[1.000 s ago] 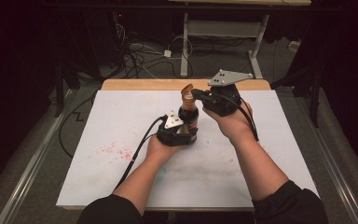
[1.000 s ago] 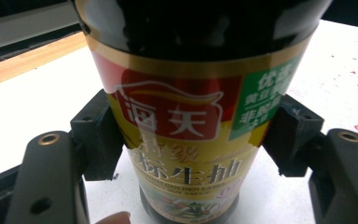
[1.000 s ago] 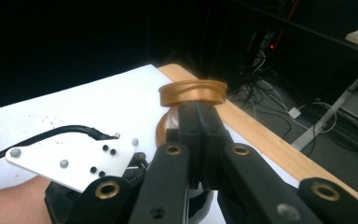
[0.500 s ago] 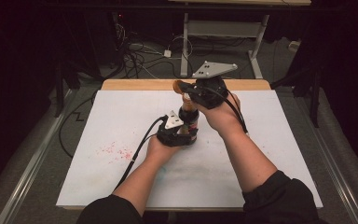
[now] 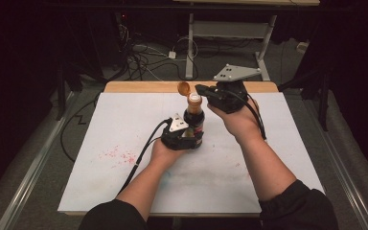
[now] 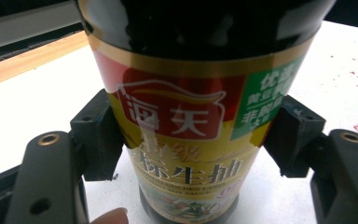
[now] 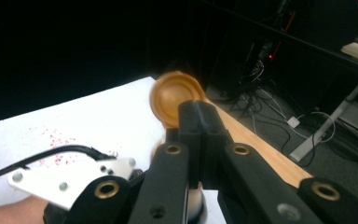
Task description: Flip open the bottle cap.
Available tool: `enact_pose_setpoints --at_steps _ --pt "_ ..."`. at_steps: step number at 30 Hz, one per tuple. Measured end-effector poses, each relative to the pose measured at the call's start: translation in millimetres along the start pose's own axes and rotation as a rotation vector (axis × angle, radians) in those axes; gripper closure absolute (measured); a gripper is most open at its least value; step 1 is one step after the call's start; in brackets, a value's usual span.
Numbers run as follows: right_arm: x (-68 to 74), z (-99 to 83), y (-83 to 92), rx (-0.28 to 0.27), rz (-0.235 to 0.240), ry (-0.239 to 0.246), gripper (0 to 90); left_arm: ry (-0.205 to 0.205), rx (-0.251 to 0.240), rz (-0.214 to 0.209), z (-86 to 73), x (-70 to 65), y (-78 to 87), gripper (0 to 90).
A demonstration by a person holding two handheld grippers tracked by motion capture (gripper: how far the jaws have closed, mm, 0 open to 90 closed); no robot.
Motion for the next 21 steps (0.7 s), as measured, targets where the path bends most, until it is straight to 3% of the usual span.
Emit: enact_pose_setpoints --at_steps 9,21 --pt "-13.5 -31.4 12.4 0.018 -0.021 -0.036 90.0 0.008 0.005 0.006 0.9 -0.4 -0.3 27.8" --pt "-8.1 -88.6 -1.6 0.066 0.002 -0.095 90.0 0.017 0.01 0.004 1.4 -0.2 0.3 27.6"
Point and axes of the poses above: each handheld gripper's, and its own axes: y roughly backward along the jaws, z roughly out of its top, x roughly to its left, the point moved 7 cm from there along -y, roughly forward along the jaws, and after that the axes turned 7 degrees about y, right-handed, at the moved point
